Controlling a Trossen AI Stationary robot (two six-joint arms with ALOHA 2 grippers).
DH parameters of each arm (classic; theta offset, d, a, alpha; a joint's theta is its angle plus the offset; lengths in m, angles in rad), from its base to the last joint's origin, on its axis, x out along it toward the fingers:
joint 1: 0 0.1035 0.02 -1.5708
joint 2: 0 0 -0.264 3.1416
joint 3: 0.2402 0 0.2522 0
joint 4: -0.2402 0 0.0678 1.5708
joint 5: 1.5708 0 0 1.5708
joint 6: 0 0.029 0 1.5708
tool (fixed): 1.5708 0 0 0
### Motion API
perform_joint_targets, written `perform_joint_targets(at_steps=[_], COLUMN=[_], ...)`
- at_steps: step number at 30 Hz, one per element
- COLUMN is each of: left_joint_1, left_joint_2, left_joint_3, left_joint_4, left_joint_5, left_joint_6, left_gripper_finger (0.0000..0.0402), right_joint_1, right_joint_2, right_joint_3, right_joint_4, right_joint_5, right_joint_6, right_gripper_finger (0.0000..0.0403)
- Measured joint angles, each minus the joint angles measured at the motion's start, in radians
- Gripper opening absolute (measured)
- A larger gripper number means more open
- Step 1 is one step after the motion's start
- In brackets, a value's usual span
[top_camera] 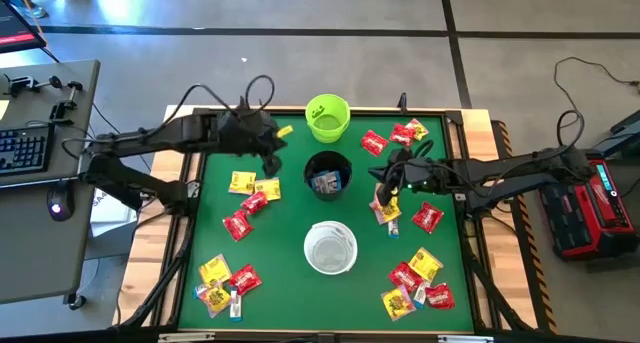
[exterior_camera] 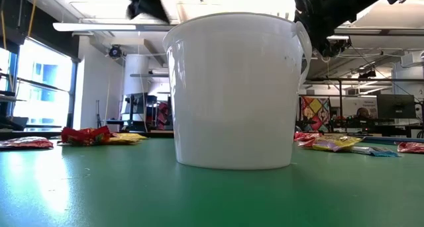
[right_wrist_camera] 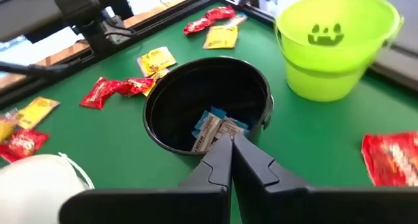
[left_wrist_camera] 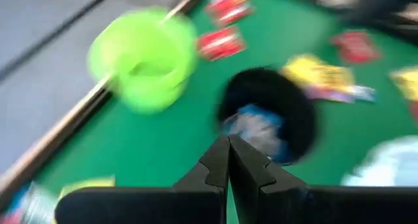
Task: Sort candy by brand, put in halloween buckets
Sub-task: Put the white chocolate into the black bucket
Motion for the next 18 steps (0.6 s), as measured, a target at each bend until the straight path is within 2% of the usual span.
perform_joint_targets(at_steps=[3, 8, 12, 18], left_joint_1=[0.093, 0.269, 0.375, 0.498], left_joint_2=[0.028, 0.118, 0.216, 0.382], left_joint_3=[0.0, 0.0, 0.0, 0.0], left_joint_4=[-0.09, -0.195, -0.184, -0.122], left_joint_5=[-0.05, -0.057, -0.047, -0.017], left_joint_6=[-0.18, -0.337, -0.326, -0.267], left_gripper_finger=[0.0, 0.0, 0.0013, 0.0073], right_joint_1=[-0.017, -0.038, -0.057, -0.063], right_joint_2=[0.0, 0.0, 0.0, 0.0], right_joint_3=[0.0, 0.0, 0.0, 0.0], right_joint_4=[-0.022, -0.035, -0.039, -0.041], right_joint_5=[0.0, -0.008, -0.048, -0.035], right_joint_6=[0.062, 0.067, 0.067, 0.083], right_gripper_finger=[0.001, 0.0044, 0.0073, 0.0095])
